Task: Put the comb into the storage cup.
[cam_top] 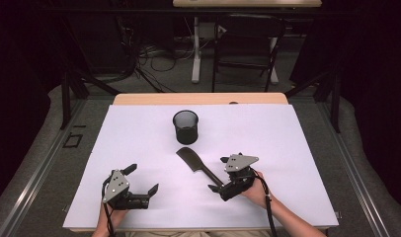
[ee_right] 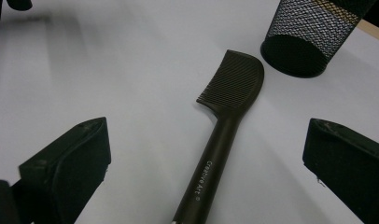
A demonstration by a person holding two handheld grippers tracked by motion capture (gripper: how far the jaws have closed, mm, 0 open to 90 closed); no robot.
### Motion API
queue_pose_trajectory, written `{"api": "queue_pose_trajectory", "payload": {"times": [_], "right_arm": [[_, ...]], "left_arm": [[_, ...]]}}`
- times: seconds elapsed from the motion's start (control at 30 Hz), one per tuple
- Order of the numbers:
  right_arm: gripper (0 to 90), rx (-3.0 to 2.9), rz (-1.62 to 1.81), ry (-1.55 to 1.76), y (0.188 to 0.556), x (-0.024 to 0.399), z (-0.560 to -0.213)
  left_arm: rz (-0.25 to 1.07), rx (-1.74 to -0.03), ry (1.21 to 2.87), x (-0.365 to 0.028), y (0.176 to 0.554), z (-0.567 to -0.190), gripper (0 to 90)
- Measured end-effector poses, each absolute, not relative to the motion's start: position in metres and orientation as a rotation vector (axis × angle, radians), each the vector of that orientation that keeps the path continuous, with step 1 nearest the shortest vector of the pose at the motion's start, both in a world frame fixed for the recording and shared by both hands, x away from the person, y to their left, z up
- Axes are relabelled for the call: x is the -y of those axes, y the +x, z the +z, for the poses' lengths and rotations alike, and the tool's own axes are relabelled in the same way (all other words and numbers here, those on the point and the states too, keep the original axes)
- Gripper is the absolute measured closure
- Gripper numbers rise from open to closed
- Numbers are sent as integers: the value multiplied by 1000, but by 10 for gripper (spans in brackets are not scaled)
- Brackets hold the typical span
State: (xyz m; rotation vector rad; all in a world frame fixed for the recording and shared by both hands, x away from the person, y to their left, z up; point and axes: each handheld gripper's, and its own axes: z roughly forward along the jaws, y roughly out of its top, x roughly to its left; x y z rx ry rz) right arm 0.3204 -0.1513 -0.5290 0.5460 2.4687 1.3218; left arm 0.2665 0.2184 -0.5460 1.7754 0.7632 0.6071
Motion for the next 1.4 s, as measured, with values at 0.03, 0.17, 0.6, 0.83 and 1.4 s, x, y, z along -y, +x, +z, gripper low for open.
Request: {"api": "queue_pose_trajectory", "payload": {"times": [0.03, 0.17, 0.6, 0.83, 1.4], "right_arm": [[16, -2472, 1322, 542, 321, 150, -529], [68, -2488, 1308, 535, 320, 148, -531], [600, -2505, 1274, 503, 315, 144, -535], [893, -2557, 1216, 464, 312, 142, -540], [900, -2617, 1100, 419, 301, 142, -546]], "left_arm": [[607, -763, 1776, -218, 267, -546, 0], [599, -766, 1781, -218, 267, -547, 0], [600, -764, 1782, -219, 267, -546, 0], [599, -763, 1782, -220, 267, -546, 0], [601, -760, 1781, -220, 266, -546, 0]]}}
